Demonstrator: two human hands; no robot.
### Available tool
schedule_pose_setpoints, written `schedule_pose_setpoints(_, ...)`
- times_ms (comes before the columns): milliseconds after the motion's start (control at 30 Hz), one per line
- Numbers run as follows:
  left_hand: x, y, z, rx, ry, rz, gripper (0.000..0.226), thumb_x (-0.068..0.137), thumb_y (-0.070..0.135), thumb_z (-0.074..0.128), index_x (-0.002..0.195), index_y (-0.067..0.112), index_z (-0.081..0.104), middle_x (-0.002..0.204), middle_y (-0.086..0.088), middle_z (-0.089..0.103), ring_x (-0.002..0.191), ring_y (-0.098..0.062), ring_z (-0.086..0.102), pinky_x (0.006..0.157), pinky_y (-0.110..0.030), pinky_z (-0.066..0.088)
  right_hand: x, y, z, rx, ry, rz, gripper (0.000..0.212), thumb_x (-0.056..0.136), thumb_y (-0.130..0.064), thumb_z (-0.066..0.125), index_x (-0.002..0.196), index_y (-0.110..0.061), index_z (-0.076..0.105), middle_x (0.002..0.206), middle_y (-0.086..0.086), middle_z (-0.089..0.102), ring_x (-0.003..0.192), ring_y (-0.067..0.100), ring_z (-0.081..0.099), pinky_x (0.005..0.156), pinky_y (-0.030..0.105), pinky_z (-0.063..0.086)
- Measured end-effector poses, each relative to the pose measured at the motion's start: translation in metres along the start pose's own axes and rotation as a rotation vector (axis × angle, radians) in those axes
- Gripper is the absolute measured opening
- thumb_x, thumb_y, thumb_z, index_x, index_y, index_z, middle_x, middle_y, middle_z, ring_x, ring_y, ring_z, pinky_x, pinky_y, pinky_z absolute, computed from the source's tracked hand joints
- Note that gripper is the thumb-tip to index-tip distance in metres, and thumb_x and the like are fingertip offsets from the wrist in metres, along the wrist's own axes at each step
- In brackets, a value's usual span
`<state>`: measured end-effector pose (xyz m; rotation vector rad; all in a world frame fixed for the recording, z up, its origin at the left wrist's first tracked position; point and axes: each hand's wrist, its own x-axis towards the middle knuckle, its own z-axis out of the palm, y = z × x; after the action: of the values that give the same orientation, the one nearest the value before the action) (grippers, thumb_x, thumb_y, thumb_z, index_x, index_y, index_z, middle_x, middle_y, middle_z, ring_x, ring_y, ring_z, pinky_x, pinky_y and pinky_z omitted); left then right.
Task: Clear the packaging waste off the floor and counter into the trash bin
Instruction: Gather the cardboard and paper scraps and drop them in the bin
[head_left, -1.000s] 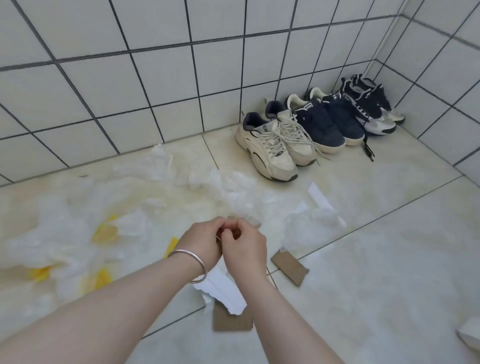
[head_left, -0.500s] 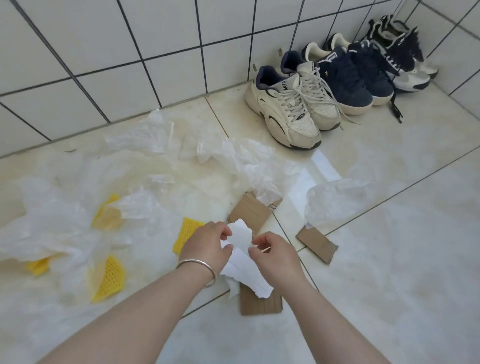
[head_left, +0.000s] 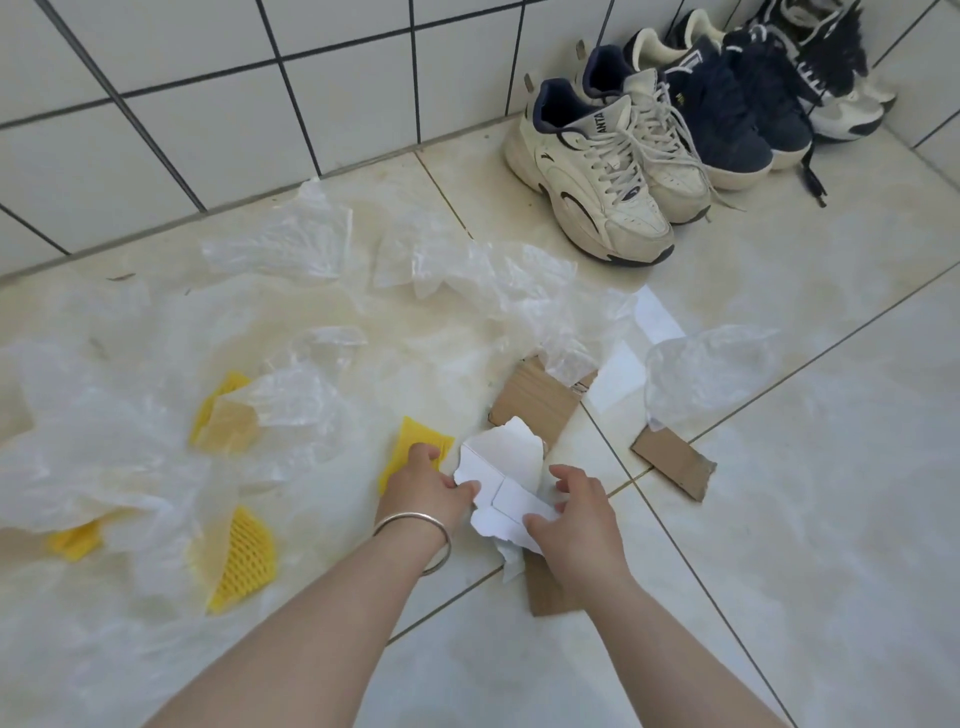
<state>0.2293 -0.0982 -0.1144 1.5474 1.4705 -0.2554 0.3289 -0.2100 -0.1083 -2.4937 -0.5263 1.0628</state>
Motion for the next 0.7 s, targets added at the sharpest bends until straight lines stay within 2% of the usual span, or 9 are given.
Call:
schedule_pose_setpoints(67, 0.001, 0.001, 0.005, -0.038, -0.026, -0.068, 0.059, 0.080, 0.032, 0.068, 0.130, 0.014, 0.042, 0.119, -0.003, 0.064, 0.113, -0.023, 0.057, 0.090, -0.027, 0.042, 0.001, -0.002, 0.003, -0.026, -0.005, 0.033, 0.060, 0.080, -0.019, 0.061, 0.136, -0.020, 0.039, 0.126, 0.002, 0.047, 0.117, 0.019, 0.048, 0.090, 0.029, 0.043)
schedule_pose_setpoints(133, 0.001, 0.002, 0.012, -0.077, -0.033, -0.107, 0.059, 0.078, 0.031, 0.070, 0.128, 0.014, 0.045, 0.122, -0.007, 0.062, 0.113, -0.025, 0.058, 0.088, -0.027, 0.043, 0.000, -0.003, 0.006, 0.033, -0.051, 0.057, 0.052, 0.079, -0.020, 0.059, 0.129, -0.021, 0.047, 0.114, -0.003, 0.055, 0.105, 0.017, 0.054, 0.086, 0.026, 0.046)
schedule_pose_setpoints(233, 0.001, 0.004, 0.018, -0.078, -0.015, -0.117, 0.063, 0.076, 0.027, 0.072, 0.130, 0.010, 0.043, 0.124, -0.010, 0.061, 0.112, -0.028, 0.059, 0.085, -0.030, 0.046, -0.005, -0.006, 0.007, 0.125, -0.124, 0.014, 0.038, 0.082, -0.011, 0.054, 0.119, -0.021, 0.055, 0.094, -0.009, 0.058, 0.077, 0.002, 0.053, 0.060, 0.000, 0.041)
schedule_pose_setpoints(267, 0.000, 0.004, 0.019, -0.067, -0.014, -0.107, 0.065, 0.076, 0.026, 0.072, 0.131, 0.010, 0.041, 0.125, -0.009, 0.060, 0.113, -0.029, 0.058, 0.085, -0.030, 0.045, -0.006, -0.007, 0.006, 0.153, -0.122, 0.003, 0.037, 0.083, -0.010, 0.053, 0.119, -0.022, 0.055, 0.092, -0.009, 0.057, 0.074, 0.000, 0.050, 0.054, -0.001, 0.039)
schedule_pose_setpoints(333, -0.002, 0.005, 0.018, -0.053, -0.004, -0.068, 0.065, 0.076, 0.025, 0.072, 0.132, 0.011, 0.042, 0.126, -0.008, 0.059, 0.115, -0.028, 0.057, 0.086, -0.029, 0.044, -0.007, -0.008, 0.004, 0.180, -0.101, -0.002, 0.038, 0.083, -0.012, 0.054, 0.120, -0.023, 0.054, 0.090, -0.010, 0.057, 0.077, 0.004, 0.051, 0.054, 0.005, 0.038)
schedule_pose_setpoints(467, -0.007, 0.004, 0.009, -0.176, 0.045, -0.018, 0.053, 0.076, 0.020, 0.073, 0.122, 0.010, 0.049, 0.121, -0.008, 0.062, 0.111, -0.028, 0.059, 0.088, -0.029, 0.045, -0.007, -0.002, -0.002, 0.085, -0.102, 0.008, 0.026, 0.083, -0.030, 0.060, 0.108, -0.025, 0.060, 0.090, -0.009, 0.060, 0.089, 0.013, 0.056, 0.072, 0.023, 0.041)
schedule_pose_setpoints(533, -0.008, 0.004, 0.003, -0.257, 0.074, -0.024, 0.046, 0.077, 0.020, 0.072, 0.118, 0.010, 0.053, 0.119, -0.010, 0.064, 0.109, -0.029, 0.060, 0.091, -0.033, 0.048, -0.007, 0.001, -0.008, 0.105, -0.150, 0.011, 0.011, 0.086, -0.031, 0.060, 0.090, -0.022, 0.063, 0.078, -0.010, 0.058, 0.077, 0.012, 0.054, 0.065, 0.023, 0.040)
schedule_pose_setpoints(600, -0.006, 0.007, -0.004, -0.305, 0.123, -0.022, 0.034, 0.081, 0.020, 0.068, 0.112, 0.008, 0.060, 0.114, -0.013, 0.066, 0.104, -0.031, 0.062, 0.089, -0.034, 0.049, -0.008, 0.006, -0.014, 0.127, -0.136, 0.004, 0.014, 0.089, -0.031, 0.056, 0.083, -0.019, 0.060, 0.069, -0.011, 0.054, 0.065, 0.009, 0.049, 0.057, 0.022, 0.036)
schedule_pose_setpoints(700, -0.003, 0.019, -0.014, -0.327, 0.178, 0.038, 0.025, 0.088, 0.024, 0.060, 0.105, 0.006, 0.065, 0.108, -0.015, 0.068, 0.089, -0.027, 0.059, 0.076, -0.027, 0.041, -0.011, 0.019, -0.017, 0.044, -0.059, -0.005, 0.020, 0.091, -0.031, 0.052, 0.082, -0.014, 0.058, 0.076, -0.005, 0.051, 0.077, 0.015, 0.051, 0.062, 0.025, 0.036)
